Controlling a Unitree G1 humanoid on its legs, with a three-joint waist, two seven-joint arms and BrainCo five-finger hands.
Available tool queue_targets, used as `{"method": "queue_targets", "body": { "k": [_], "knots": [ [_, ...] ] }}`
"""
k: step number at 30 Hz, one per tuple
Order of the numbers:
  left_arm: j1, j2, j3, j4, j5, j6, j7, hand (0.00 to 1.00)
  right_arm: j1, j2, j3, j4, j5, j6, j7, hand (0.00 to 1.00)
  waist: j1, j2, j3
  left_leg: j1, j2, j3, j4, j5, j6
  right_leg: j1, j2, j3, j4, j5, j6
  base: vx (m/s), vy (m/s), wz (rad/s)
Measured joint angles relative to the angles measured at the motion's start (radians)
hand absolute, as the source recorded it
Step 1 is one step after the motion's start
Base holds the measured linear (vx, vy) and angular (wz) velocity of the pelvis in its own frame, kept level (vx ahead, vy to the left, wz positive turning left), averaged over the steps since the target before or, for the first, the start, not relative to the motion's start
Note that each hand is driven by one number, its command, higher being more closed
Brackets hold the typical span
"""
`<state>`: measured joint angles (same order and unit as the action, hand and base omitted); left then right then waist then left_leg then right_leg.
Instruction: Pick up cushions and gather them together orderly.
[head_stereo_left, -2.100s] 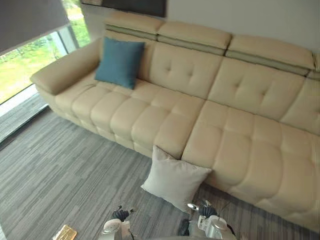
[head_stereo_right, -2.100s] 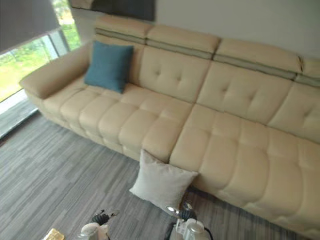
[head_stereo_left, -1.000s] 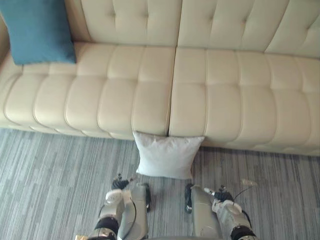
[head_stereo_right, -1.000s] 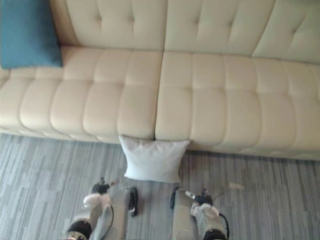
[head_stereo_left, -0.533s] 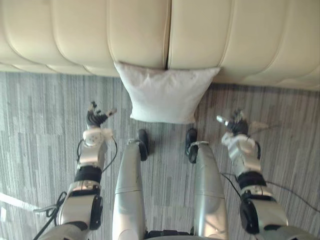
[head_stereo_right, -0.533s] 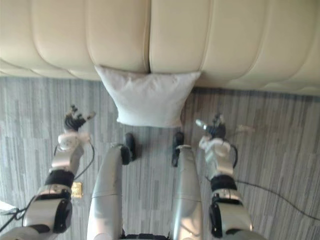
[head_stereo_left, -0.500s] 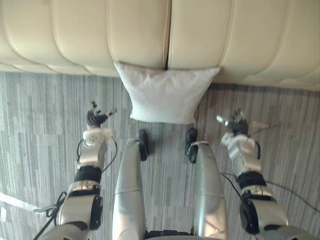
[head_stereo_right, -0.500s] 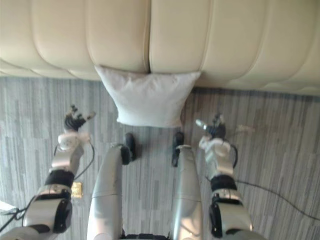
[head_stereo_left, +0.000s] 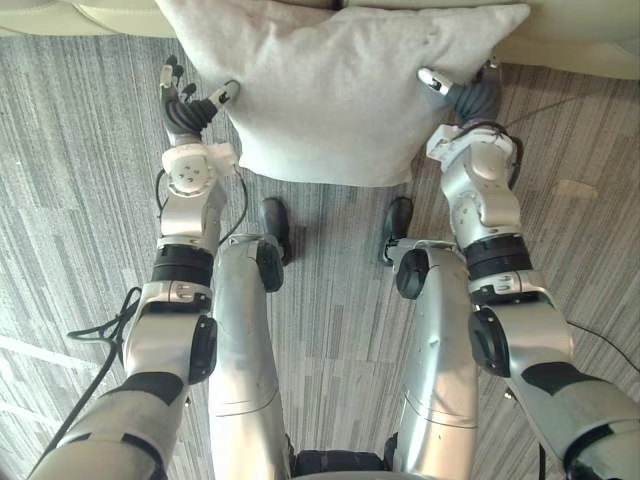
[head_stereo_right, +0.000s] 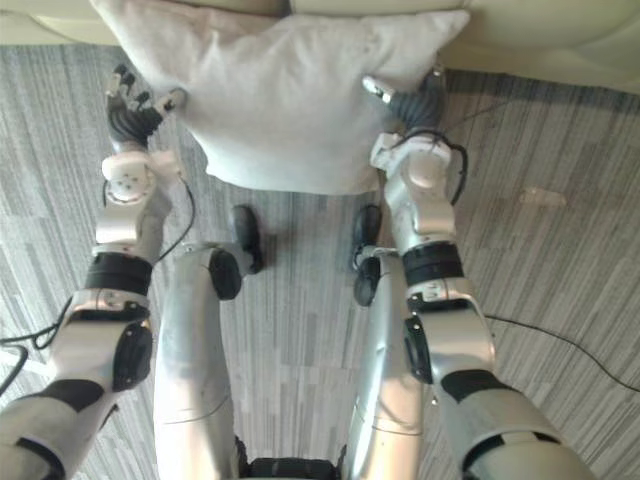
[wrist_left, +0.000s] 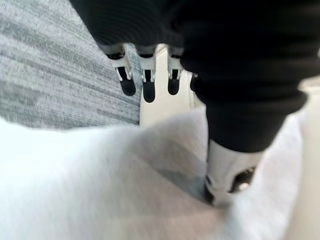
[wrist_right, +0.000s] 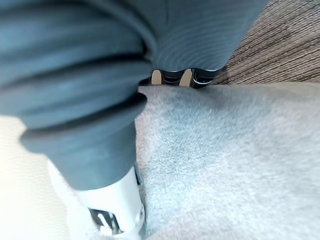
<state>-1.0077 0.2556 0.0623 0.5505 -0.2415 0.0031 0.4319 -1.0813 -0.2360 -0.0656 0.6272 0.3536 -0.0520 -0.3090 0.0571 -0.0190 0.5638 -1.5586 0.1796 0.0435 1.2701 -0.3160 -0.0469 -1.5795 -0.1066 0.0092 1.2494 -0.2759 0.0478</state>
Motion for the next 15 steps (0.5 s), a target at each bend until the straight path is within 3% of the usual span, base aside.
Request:
{"method": "queue_targets", "body": {
  "k": [3, 8, 12, 15],
  "knots": [
    [0.001, -0.011, -0.017, -0.029, -0.031, -0.015, 0.046, 1.0, 0.015, 0.0, 0.009, -0.052, 0.003, 0.0, -0.019, 1.0, -0.003, 0.0, 0.013, 0.001, -0.003, 0.001, 0.0, 0.007, -0.007, -0.005, 0.0, 0.001, 0.014, -0.002, -0.001, 0.02, 0.006, 0.06],
    [0.024, -0.014, -0.037, -0.073, -0.035, -0.021, 0.047, 1.0, 0.092, 0.013, 0.035, -0.153, 0.012, -0.009, -0.018, 1.0, -0.005, -0.001, 0.012, 0.012, -0.003, -0.011, 0.004, 0.008, -0.009, 0.007, 0.0, -0.006, 0.023, -0.006, 0.0, 0.01, -0.001, 0.03],
    [0.132, -0.054, -0.063, -0.151, -0.035, -0.026, 0.047, 1.0, 0.22, 0.065, 0.033, -0.26, 0.019, -0.023, -0.018, 1.0, -0.018, -0.002, 0.009, 0.139, -0.003, -0.013, -0.053, 0.015, -0.019, 0.141, 0.003, -0.018, -0.035, -0.014, -0.005, -0.01, 0.001, 0.0],
    [0.251, -0.095, -0.096, -0.242, -0.035, -0.066, 0.045, 1.0, 0.361, 0.103, 0.033, -0.381, 0.019, -0.065, -0.016, 1.0, -0.02, -0.003, -0.004, 0.323, -0.004, -0.005, -0.167, 0.026, -0.025, 0.32, 0.003, -0.032, -0.14, -0.006, -0.016, -0.01, -0.014, -0.01]
  ]
}}
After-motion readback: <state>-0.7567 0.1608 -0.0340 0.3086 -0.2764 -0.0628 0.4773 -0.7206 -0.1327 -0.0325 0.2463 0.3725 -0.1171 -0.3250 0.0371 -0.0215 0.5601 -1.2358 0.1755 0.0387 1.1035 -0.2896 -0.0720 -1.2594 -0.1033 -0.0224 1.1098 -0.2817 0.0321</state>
